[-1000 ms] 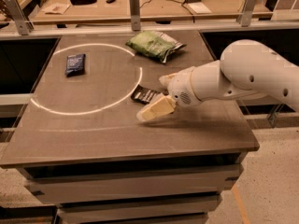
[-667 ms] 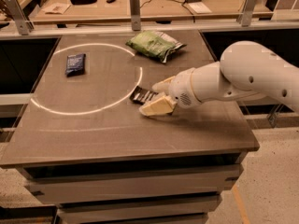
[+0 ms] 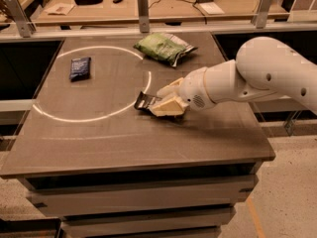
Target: Move rxbar chocolate near green jalapeno chip bag
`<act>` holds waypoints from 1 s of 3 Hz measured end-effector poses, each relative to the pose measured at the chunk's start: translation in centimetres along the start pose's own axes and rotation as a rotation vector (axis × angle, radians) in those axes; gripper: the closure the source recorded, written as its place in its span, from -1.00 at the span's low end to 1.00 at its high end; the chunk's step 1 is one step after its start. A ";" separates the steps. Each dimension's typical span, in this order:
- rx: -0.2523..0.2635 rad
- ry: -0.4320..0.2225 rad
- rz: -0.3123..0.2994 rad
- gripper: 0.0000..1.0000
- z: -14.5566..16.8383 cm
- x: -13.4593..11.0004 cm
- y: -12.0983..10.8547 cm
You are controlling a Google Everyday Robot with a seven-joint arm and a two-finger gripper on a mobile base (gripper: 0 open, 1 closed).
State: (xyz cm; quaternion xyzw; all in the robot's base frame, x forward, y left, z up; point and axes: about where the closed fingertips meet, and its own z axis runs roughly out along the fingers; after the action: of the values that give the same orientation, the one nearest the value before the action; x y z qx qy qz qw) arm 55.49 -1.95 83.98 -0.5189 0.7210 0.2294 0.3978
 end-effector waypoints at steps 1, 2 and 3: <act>-0.015 -0.018 -0.053 1.00 0.5 -1.6 -0.8; -0.013 -0.023 -0.090 1.00 1.8 -2.7 -2.7; 0.050 -0.020 -0.072 1.00 2.9 -3.3 -5.7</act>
Offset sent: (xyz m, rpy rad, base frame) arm 0.0651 0.0299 0.0169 -0.0165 -0.1035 0.0856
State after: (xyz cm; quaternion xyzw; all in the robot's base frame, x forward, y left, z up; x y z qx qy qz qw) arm 62.30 0.04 85.48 -0.5319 0.7034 0.2023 0.4259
